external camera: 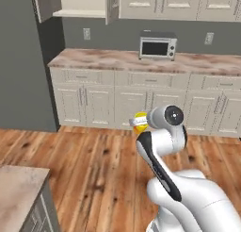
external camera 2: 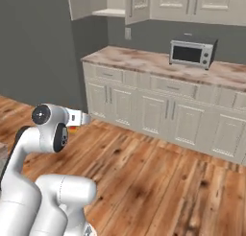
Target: Move the cup from next to the sink to the open cabinet. Then, move the bowl with the bell pepper to the fridge to clear the area for faucet cleaning.
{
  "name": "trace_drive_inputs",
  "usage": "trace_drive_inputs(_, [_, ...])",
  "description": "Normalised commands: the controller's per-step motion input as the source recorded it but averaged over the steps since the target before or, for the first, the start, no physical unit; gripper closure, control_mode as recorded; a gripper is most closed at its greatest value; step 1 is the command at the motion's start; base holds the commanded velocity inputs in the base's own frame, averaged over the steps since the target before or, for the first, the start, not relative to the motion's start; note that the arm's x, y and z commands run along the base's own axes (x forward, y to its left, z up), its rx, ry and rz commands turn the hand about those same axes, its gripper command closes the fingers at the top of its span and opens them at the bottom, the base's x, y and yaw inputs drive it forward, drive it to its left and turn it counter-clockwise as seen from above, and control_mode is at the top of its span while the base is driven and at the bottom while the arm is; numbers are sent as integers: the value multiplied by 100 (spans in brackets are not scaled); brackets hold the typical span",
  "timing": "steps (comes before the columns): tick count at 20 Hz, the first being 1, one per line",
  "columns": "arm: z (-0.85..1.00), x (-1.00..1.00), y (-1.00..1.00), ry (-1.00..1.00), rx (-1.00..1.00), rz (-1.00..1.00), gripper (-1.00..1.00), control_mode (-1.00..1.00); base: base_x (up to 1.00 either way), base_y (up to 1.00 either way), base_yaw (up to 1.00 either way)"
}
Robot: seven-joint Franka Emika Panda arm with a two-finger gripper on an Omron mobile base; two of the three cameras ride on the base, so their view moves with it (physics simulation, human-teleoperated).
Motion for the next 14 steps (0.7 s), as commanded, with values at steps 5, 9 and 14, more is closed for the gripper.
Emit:
trace_drive_inputs(5, [0, 0, 0, 0, 0, 0, 100, 100, 100, 28, -43])
trace_drive_inputs(9, [0, 0, 0, 0, 0, 0, 100, 100, 100, 78, -34])
trace_drive_inputs(14, [0, 0, 0, 0, 0, 0, 100, 100, 100, 100, -29])
